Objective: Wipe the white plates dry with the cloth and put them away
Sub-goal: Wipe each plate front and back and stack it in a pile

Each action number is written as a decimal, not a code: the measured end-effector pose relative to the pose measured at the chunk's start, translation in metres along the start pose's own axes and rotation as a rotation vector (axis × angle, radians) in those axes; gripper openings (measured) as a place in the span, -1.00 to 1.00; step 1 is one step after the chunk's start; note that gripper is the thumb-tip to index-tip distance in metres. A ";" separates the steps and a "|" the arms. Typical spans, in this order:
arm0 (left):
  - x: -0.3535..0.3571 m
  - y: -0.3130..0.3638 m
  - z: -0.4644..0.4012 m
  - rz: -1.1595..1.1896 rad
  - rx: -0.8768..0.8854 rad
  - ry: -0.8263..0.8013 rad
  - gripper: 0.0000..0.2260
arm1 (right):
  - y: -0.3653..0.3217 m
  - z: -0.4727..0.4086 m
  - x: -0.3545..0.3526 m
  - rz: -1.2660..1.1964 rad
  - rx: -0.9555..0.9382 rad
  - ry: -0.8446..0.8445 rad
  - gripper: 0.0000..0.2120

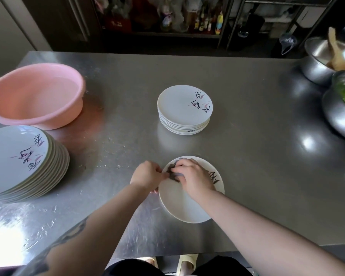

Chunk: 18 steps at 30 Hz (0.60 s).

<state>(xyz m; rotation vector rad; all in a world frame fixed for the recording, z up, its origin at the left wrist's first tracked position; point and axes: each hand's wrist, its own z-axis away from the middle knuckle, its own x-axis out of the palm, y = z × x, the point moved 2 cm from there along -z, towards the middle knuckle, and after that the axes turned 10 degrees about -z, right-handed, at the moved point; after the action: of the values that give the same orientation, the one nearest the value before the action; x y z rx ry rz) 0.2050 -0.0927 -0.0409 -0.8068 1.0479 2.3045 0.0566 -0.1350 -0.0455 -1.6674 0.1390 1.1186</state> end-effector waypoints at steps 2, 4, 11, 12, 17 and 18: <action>0.003 -0.008 0.002 0.100 -0.036 -0.016 -0.80 | 0.010 -0.004 -0.009 0.033 0.064 0.016 -0.79; 0.005 -0.018 0.007 0.166 -0.082 0.020 -0.82 | 0.021 -0.006 -0.024 0.142 0.162 0.038 -0.74; 0.016 -0.024 0.019 0.278 -0.165 0.178 -0.86 | 0.035 0.026 -0.044 0.307 0.195 -0.021 -0.80; 0.016 -0.023 0.019 0.281 -0.173 0.184 -0.86 | 0.036 0.035 -0.044 0.282 0.211 -0.050 -0.77; 0.016 -0.024 0.019 0.309 -0.193 0.184 -0.86 | 0.013 0.079 -0.029 0.031 0.250 -0.108 -0.76; 0.016 -0.024 0.018 0.314 -0.196 0.183 -0.86 | 0.005 0.080 -0.022 0.017 0.233 -0.130 -0.78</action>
<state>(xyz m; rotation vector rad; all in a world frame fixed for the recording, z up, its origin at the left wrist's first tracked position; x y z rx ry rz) 0.2035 -0.0612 -0.0541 -1.0075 1.1053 2.6713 -0.0058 -0.0814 -0.0322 -1.3857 0.1931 1.1740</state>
